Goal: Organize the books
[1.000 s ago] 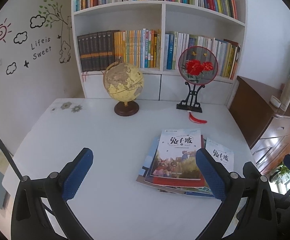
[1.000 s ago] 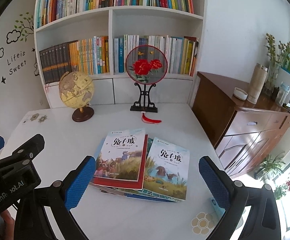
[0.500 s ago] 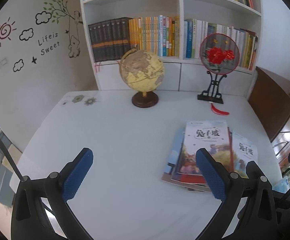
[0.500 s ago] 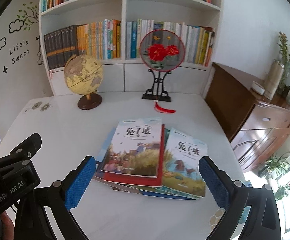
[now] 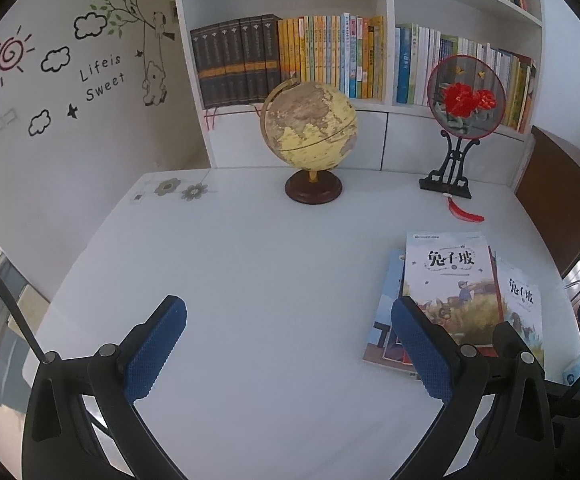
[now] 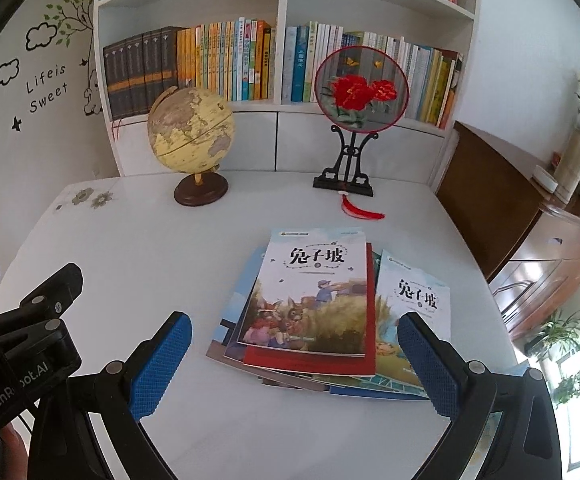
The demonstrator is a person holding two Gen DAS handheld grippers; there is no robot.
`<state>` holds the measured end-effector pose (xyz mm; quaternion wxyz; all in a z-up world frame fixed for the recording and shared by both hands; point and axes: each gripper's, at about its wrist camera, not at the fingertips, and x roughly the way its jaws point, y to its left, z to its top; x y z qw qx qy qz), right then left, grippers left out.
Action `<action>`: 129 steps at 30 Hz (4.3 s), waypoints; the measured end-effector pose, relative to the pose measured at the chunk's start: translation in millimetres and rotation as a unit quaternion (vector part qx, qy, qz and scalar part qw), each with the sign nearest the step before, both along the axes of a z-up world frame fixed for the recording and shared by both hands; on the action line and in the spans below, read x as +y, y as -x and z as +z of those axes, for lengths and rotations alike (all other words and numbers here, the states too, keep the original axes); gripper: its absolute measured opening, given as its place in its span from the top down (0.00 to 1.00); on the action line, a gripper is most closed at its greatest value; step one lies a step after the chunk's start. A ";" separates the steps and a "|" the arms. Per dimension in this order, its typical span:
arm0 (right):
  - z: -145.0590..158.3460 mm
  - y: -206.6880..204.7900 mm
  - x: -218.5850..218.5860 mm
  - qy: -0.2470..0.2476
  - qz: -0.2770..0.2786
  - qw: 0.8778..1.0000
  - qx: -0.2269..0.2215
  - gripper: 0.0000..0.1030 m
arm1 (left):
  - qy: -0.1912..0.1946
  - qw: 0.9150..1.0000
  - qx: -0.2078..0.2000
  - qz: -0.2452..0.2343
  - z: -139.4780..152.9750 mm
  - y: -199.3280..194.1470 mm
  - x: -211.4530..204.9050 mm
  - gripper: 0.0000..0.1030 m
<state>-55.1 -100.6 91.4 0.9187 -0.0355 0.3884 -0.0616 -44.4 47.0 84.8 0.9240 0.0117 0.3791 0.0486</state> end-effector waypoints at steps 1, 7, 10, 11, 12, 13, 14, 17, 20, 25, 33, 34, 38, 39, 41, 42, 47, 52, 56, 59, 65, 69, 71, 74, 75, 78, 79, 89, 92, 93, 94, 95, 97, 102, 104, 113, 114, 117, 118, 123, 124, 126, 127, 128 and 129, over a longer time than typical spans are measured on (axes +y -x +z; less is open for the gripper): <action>-0.5 -0.3 1.2 0.000 0.000 1.000 0.001 0.00 | 0.000 1.000 0.002 0.000 -1.5 -0.9 1.5 0.01; -5.8 -3.2 7.4 0.000 0.000 1.000 0.009 0.00 | 0.002 1.000 0.008 -0.002 -6.7 -5.4 7.1 0.01; -8.2 -4.5 8.9 0.000 -0.001 1.000 0.012 0.00 | 0.003 1.000 0.012 -0.002 -9.7 -7.4 8.8 0.01; -9.2 -5.0 9.4 0.000 -0.001 1.000 0.014 0.00 | 0.003 1.000 0.014 -0.002 -10.9 -8.0 9.6 0.01; -10.5 -5.9 9.9 -0.001 0.000 1.000 0.016 0.00 | 0.002 1.000 0.015 -0.002 -12.2 -8.7 9.9 0.01; -11.3 -6.7 10.3 -0.001 0.000 1.000 0.019 0.00 | 0.002 1.000 0.016 -0.002 -13.0 -9.0 10.8 0.01; -12.7 -7.5 10.6 -0.001 0.001 1.000 0.022 0.00 | 0.001 1.000 0.017 -0.002 -13.5 -9.4 11.5 0.01; -14.7 -9.4 11.7 -0.002 0.001 1.000 0.027 0.00 | 0.000 1.000 0.017 -0.001 -15.6 -11.3 13.7 0.01; -16.4 -10.8 11.8 -0.003 0.001 1.000 0.029 0.00 | -0.001 1.000 0.019 -0.001 -17.7 -13.3 13.8 0.01; -18.8 -12.4 9.9 -0.008 -0.002 0.999 0.034 0.00 | 0.000 1.000 0.021 -0.005 -19.5 -17.0 13.2 0.01; -21.6 -15.7 6.5 -0.010 -0.009 0.999 0.037 0.00 | 0.001 1.000 0.025 -0.014 -22.7 -22.3 10.4 0.01; -22.1 -16.5 6.3 -0.010 -0.010 0.999 0.037 0.00 | 0.001 1.000 0.025 -0.015 -22.9 -22.6 10.1 0.01; -23.9 -18.5 3.5 -0.010 -0.015 0.999 0.039 0.00 | -0.002 0.999 0.027 -0.019 -24.0 -26.2 7.8 0.01; -24.5 -19.0 2.8 -0.011 -0.016 0.999 0.039 0.00 | -0.003 0.999 0.028 -0.021 -25.0 -27.2 7.2 0.01; -26.4 -20.5 1.3 -0.013 -0.018 0.999 0.041 0.00 | -0.004 0.999 0.030 -0.023 -26.9 -28.7 7.2 0.01; -27.1 -21.3 1.1 -0.013 -0.019 0.999 0.042 0.00 | -0.005 0.999 0.027 -0.025 -27.6 -29.2 7.4 0.01; -33.7 -23.7 0.0 -0.011 -0.023 0.999 0.047 0.00 | -0.010 0.998 0.037 -0.044 -34.1 -34.3 2.4 0.01; -44.1 -15.0 -21.3 -0.012 -0.043 0.998 0.047 0.00 | 0.004 0.994 0.042 -0.103 -47.8 -40.2 -19.0 0.01; -54.0 -2.4 -65.9 -0.031 -0.096 0.994 0.046 0.00 | 0.038 0.983 0.044 -0.172 -64.1 -52.7 -34.5 0.01; -58.6 1.0 -96.7 -0.035 -0.126 0.991 0.041 0.00 | 0.064 0.972 0.054 -0.220 -84.2 -66.0 -47.9 0.01; -75.2 -18.7 -126.6 -0.037 -0.103 0.993 0.032 0.00 | 0.103 0.948 0.107 -0.281 -139.8 -103.2 -72.3 0.01; -95.1 -46.1 -138.7 -0.077 -0.069 0.994 0.044 0.16 | 0.126 0.943 0.130 -0.278 -162.5 -126.0 -77.3 0.01; -106.1 -59.9 -141.9 -0.093 -0.057 0.993 0.053 0.27 | 0.126 0.942 0.138 -0.279 -168.1 -132.1 -83.6 0.01; -124.1 -77.1 -148.7 -0.126 -0.045 0.988 0.074 0.46 | 0.121 0.940 0.139 -0.287 -175.0 -137.5 -95.4 0.01; -129.7 -82.3 -151.2 -0.139 -0.043 0.986 0.080 0.47 | 0.122 0.939 0.143 -0.288 -177.9 -139.8 -97.6 0.02; -137.9 -91.5 -152.5 -0.152 -0.039 0.984 0.088 0.49 | 0.135 0.935 0.157 -0.289 -186.4 -146.9 -101.0 0.05; -139.0 -93.7 -151.7 -0.151 -0.035 0.984 0.089 0.49 | 0.140 0.934 0.161 -0.288 -188.6 -148.9 -100.1 0.05; -149.0 -114.6 -145.4 -0.155 -0.012 0.983 0.100 0.53 | 0.185 0.922 0.183 -0.287 -200.1 -155.0 -91.9 0.05; -150.0 -119.1 -141.7 -0.151 -0.007 0.983 0.101 0.57 | 0.195 0.917 0.187 -0.294 -201.5 -154.4 -91.6 0.08; -150.1 -119.9 -140.3 -0.151 -0.002 0.983 0.102 0.59 | 0.195 0.916 0.188 -0.297 -201.5 -154.0 -92.2 0.08; -150.0 -120.5 -138.0 -0.151 0.004 0.983 0.102 0.64 | 0.194 0.915 0.186 -0.302 -201.4 -153.6 -93.3 0.08; -150.3 -121.2 -135.7 -0.150 0.009 0.983 0.104 0.68 | 0.195 0.913 0.186 -0.307 -201.0 -153.2 -94.5 0.07; -151.9 -122.1 -129.8 -0.147 0.019 0.983 0.107 0.68 | 0.193 0.913 0.184 -0.309 -199.6 -152.3 -95.2 0.08; -153.5 -120.7 -123.4 -0.121 0.022 0.987 0.105 0.68 | 0.205 0.910 0.179 -0.313 -193.1 -148.7 -91.1 0.08; -152.0 -119.7 -124.6 -0.125 0.022 0.986 0.106 0.68 | 0.203 0.910 0.176 -0.317 -188.7 -142.7 -89.5 0.08; -144.9 -80.0 -121.7 -0.126 0.015 0.983 0.134 0.68 | 0.182 0.900 0.193 -0.345 -186.6 -78.9 -91.1 0.08; -144.8 -70.9 -121.1 -0.125 0.014 0.982 0.140 0.67 | 0.186 0.898 0.199 -0.346 -188.0 -72.1 -89.7 0.08; -144.4 -44.7 -119.5 -0.134 0.011 0.979 0.151 0.67 | 0.186 0.892 0.216 -0.350 -195.8 -60.1 -88.8 0.08; -144.5 -38.7 -119.1 -0.137 0.012 0.978 0.155 0.67 | 0.186 0.891 0.221 -0.351 -198.3 -58.3 -88.3 0.08; -153.0 -14.5 -122.8 -0.183 0.002 0.967 0.178 0.67 | 0.191 0.889 0.225 -0.350 -201.6 -59.6 -86.1 0.08; -155.5 -12.5 -124.6 -0.189 -0.003 0.965 0.180 0.67 | 0.191 0.890 0.223 -0.348 -200.6 -61.1 -84.8 0.08; -160.4 -8.8 -130.5 -0.210 -0.015 0.961 0.180 0.67 | 0.192 0.893 0.219 -0.344 -199.2 -64.1 -80.5 0.08; -161.8 -7.8 -133.4 -0.226 -0.018 0.958 0.178 0.66 | 0.194 0.894 0.218 -0.339 -199.3 -64.7 -78.3 0.08; -162.3 -6.8 -135.2 -0.235 -0.020 0.955 0.177 0.65 | 0.199 0.894 0.221 -0.336 -201.1 -67.1 -76.5 0.08; -163.9 -7.4 -136.1 -0.242 -0.021 0.954 0.176 0.65 | 0.203 0.893 0.224 -0.333 -203.5 -68.4 -75.8 0.08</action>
